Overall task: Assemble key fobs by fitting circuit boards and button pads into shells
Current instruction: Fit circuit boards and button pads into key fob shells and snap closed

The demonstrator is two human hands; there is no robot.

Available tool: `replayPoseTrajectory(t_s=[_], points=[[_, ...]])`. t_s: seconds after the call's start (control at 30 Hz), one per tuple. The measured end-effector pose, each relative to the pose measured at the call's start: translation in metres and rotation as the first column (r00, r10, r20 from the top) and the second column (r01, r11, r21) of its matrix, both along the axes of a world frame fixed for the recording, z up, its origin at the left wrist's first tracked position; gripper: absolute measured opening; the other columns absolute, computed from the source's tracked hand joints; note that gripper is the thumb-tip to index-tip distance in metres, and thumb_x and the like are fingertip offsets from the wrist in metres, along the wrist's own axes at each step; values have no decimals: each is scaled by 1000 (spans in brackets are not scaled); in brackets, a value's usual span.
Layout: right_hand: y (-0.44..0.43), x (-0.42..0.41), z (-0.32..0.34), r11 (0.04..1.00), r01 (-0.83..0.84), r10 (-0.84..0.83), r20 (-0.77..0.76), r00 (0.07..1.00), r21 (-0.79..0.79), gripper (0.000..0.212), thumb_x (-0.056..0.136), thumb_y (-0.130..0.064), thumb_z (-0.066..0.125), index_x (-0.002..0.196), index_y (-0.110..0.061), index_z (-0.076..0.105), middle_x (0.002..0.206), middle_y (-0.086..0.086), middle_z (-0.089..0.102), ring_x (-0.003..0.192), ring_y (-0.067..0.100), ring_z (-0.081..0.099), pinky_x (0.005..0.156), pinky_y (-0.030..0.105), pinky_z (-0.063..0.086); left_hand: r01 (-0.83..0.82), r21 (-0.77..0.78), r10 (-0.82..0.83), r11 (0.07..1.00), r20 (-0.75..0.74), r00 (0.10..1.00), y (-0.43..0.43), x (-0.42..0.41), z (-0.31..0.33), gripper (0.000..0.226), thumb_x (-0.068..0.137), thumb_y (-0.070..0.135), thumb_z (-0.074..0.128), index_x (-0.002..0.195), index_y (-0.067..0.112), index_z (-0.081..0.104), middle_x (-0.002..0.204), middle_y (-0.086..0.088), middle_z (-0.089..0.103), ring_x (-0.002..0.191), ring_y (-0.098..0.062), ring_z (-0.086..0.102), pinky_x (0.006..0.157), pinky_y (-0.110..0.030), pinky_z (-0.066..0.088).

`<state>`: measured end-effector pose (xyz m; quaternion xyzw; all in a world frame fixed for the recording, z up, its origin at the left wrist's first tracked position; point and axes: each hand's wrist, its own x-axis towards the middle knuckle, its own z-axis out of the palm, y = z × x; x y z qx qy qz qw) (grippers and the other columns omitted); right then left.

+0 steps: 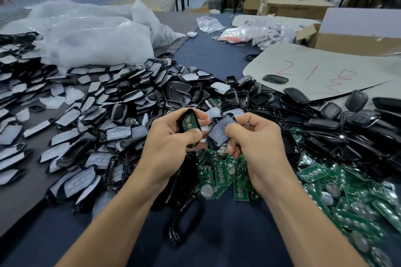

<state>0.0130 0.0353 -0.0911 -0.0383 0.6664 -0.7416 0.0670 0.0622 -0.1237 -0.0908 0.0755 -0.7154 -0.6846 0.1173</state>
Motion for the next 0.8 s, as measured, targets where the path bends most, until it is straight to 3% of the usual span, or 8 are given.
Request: replayPoseTrajectory(t_s=[0.1,0.2,0.4,0.5,0.6,0.7,0.8], points=[[0,0,1,999,11,-9,-49,999,40,35,78,5,64,59,-23,69,47,2,56,40,14,49,41,21,38,47,76,-51,996,51,997,2,0,0,46,94,-15,59,96,25,82,107,-9,79,103,-24,77,80,-41,65],[-1,1,-1,994,-7,19,-103,994,110,9,69,-8,65,71,-13,73,51,0,61,41,13,50,42,22,39,66,140,-79,988,83,993,0,-1,0,43,93,-16,59,100,19,82,107,-15,78,94,-29,78,74,-39,64],[-4,8,-1,962,9,58,-234,970,274,12,70,-24,66,77,-26,76,54,1,68,44,12,59,46,23,44,61,78,-68,995,84,994,0,-1,0,40,93,-12,63,90,22,83,88,-11,80,80,-26,78,69,-35,63],[-5,8,0,992,-86,97,-118,988,90,13,72,-13,70,81,-19,78,57,6,69,47,15,60,47,22,46,44,65,-49,997,72,996,-1,-2,-1,33,92,-13,62,91,15,80,84,-15,78,76,-28,77,69,-39,63],[-3,9,4,941,-288,298,30,954,-176,22,79,-4,75,88,-23,83,66,6,71,53,15,63,50,21,51,42,77,-48,996,75,996,-1,0,1,35,91,-13,62,91,16,82,82,-14,78,72,-24,76,64,-33,62],[2,7,3,890,-408,426,52,903,-203,46,87,8,71,92,-35,84,73,5,72,57,11,64,55,19,53,35,84,-43,996,90,995,-1,0,4,35,91,-12,64,93,17,83,86,-15,79,73,-25,77,64,-35,63],[4,1,2,886,-404,433,101,896,-226,35,76,0,79,98,-27,84,71,5,66,54,10,58,53,19,49,33,59,-39,998,96,995,-2,0,4,35,90,-13,65,94,17,83,85,-15,79,73,-26,76,66,-39,64]])
